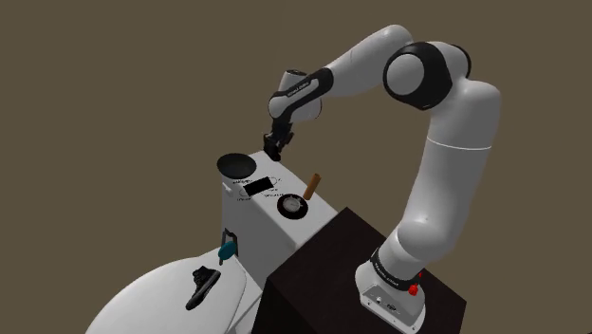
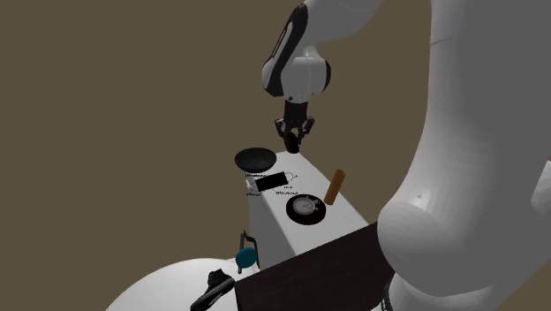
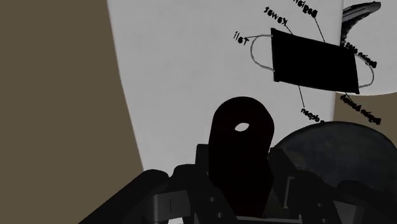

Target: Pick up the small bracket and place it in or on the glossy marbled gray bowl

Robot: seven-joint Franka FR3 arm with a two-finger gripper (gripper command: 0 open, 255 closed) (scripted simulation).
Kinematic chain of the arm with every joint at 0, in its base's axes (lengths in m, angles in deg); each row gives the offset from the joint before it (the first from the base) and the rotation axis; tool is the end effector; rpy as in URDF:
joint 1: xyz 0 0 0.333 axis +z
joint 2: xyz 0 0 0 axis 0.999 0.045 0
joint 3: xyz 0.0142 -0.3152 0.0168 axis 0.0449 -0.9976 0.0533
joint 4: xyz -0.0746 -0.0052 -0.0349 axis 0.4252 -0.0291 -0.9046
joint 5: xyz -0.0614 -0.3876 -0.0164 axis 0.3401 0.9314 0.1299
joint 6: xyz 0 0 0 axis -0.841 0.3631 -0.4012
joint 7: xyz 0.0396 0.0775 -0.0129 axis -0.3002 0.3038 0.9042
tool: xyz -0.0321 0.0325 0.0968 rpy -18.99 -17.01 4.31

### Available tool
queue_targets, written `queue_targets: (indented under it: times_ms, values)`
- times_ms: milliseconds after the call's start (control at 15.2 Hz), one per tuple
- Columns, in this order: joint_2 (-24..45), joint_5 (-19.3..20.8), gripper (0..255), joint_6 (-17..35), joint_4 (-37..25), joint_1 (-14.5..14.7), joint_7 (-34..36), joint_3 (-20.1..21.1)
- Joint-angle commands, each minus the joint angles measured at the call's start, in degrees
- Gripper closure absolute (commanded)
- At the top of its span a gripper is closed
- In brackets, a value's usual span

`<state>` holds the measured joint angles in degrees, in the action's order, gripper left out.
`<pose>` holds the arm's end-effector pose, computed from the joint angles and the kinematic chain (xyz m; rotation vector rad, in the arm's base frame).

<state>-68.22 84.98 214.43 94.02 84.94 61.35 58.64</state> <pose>0.5880 -0.0896 0.2781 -3.1160 0.2742 -0.1191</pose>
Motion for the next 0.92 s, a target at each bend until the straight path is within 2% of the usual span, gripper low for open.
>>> queue_targets:
  times_ms: [0, 594, 858]
  values:
    - [1.6, 0.5, 255, -1.3, -3.0, 1.7, 2.7, 0.6]
    - [11.6, 1.9, 255, -8.3, -20.1, 7.9, 12.3, 2.4]
    - [13.4, 1.7, 255, -6.1, -19.7, 7.9, 12.2, 2.5]
